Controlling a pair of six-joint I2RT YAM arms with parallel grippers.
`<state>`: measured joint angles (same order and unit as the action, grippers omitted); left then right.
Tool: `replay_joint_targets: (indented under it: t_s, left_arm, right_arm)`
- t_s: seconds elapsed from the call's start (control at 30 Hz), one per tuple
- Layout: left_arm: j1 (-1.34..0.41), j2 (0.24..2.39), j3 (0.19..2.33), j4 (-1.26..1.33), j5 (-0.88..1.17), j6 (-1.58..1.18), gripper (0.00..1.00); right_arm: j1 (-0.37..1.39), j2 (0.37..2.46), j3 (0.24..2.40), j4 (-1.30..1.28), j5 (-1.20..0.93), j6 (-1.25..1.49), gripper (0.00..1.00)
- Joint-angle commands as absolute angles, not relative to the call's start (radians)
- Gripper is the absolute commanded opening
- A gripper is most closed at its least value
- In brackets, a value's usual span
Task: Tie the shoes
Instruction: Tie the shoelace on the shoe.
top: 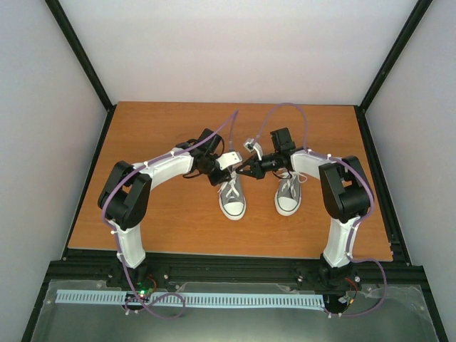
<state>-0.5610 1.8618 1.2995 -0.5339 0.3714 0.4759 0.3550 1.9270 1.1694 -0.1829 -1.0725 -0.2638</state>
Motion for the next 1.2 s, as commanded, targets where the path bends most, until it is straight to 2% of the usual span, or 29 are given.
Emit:
replay_joint_targets:
  t_s: [0.0, 0.17, 0.33, 0.43, 0.67, 0.83, 1.17]
  left_arm:
    - [-0.555, 1.859, 1.336, -0.586, 0.404, 0.49, 0.24]
    - [-0.543, 1.847, 1.449, -0.658, 0.459, 0.463, 0.34]
    - [-0.534, 1.872, 1.469, -0.654, 0.492, 0.446, 0.36]
    - [-0.534, 1.903, 1.462, -0.664, 0.476, 0.462, 0.17]
    - [-0.535, 1.886, 1.413, -0.648, 0.517, 0.508, 0.16]
    - [-0.537, 1.925, 1.406, -0.623, 0.478, 0.505, 0.09]
    - [-0.537, 1.927, 1.366, -0.606, 0.433, 0.523, 0.05]
  right_arm:
    - [0.357, 1.898, 1.155, -0.159, -1.075, -0.256, 0.03]
    - [0.357, 1.898, 1.155, -0.155, -1.076, -0.249, 0.03]
    - [0.357, 1.9, 1.156, -0.161, -1.072, -0.249, 0.03]
    - [0.357, 1.904, 1.155, -0.157, -1.071, -0.246, 0.03]
    - [0.357, 1.909, 1.159, -0.155, -1.067, -0.238, 0.03]
    - [0.357, 1.91, 1.163, -0.158, -1.067, -0.236, 0.03]
    - [0.356, 1.9, 1.167, -0.178, -1.06, -0.247, 0.03]
